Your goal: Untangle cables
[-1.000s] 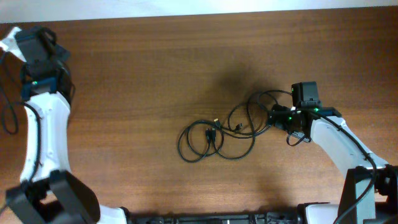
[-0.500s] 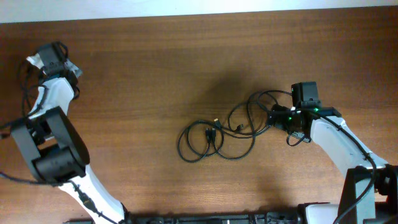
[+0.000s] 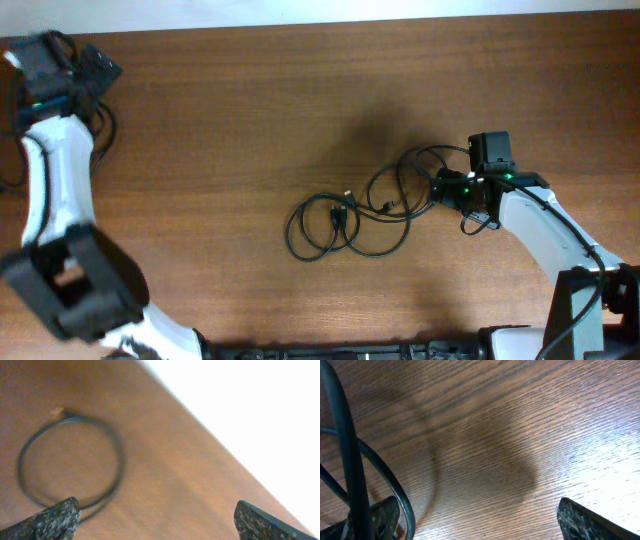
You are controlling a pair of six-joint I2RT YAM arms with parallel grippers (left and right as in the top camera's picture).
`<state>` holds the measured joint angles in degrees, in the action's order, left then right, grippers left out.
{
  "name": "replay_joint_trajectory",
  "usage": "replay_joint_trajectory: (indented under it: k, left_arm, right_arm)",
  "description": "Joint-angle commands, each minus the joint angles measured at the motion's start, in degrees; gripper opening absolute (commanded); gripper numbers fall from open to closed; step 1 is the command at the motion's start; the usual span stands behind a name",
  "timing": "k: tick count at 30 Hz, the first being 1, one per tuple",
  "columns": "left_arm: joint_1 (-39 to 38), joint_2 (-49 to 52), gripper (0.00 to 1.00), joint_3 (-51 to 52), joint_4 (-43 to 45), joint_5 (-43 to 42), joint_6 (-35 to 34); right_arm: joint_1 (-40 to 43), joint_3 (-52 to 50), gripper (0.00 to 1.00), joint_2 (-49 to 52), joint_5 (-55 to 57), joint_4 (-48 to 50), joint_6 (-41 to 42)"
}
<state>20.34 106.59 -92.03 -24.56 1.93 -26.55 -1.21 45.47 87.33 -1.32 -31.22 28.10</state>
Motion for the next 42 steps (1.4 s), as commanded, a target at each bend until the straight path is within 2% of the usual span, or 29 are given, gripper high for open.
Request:
replay_joint_trajectory:
  k: [1,5,10,12,13,21,29,32,38,42]
  left_arm:
    - [0.04,-9.05,0.99,-1.29,-3.85,-15.15,0.5]
    - [-3.74,-15.65,0.99,-1.29,-14.73,-16.76,0.5]
    - [-11.45,-18.23,1.0,-1.29,-24.3,-16.39,0.5]
    - [-15.06,-18.23,0.91,-1.14,-28.79,-14.58,0.44]
    - [-16.46,-18.23,0.89,-0.94,-30.56,-13.79,0.2]
    - [-31.58,-18.21,0.89,-0.7,-44.92,-2.93,-1.01]
    - [-42.34,-18.21,0.88,1.33,-46.86,-2.91,-2.01]
    - [-43.5,-18.21,0.94,3.58,-44.83,-2.1,-5.97]
    - [-43.56,-18.21,0.95,5.9,-44.48,-2.1,-8.85]
    - [-43.56,-18.21,0.97,5.9,-44.37,-2.1,-8.85]
  right_arm:
    - [-0.33,-0.59,0.99,0.44,0.52,0.11,-0.26]
    - [-0.33,-0.59,0.99,0.44,0.52,0.11,-0.26]
    - [-0.33,-0.59,0.99,0.44,0.52,0.11,-0.26]
    - [-0.33,-0.59,0.99,0.44,0.52,0.11,-0.26]
    - [-0.33,-0.59,0.99,0.44,0.52,0.11,-0.26]
    - [-0.33,-0.59,0.99,0.44,0.52,0.11,-0.26]
    - [-0.33,-0.59,0.99,0.44,0.52,0.11,-0.26]
    - [-0.33,-0.59,0.99,0.44,0.52,0.13,-0.24]
    - [-0.33,-0.59,0.99,0.44,0.26,2.16,-0.22]
    - [-0.26,-0.09,0.99,0.28,-8.41,7.13,-1.55]
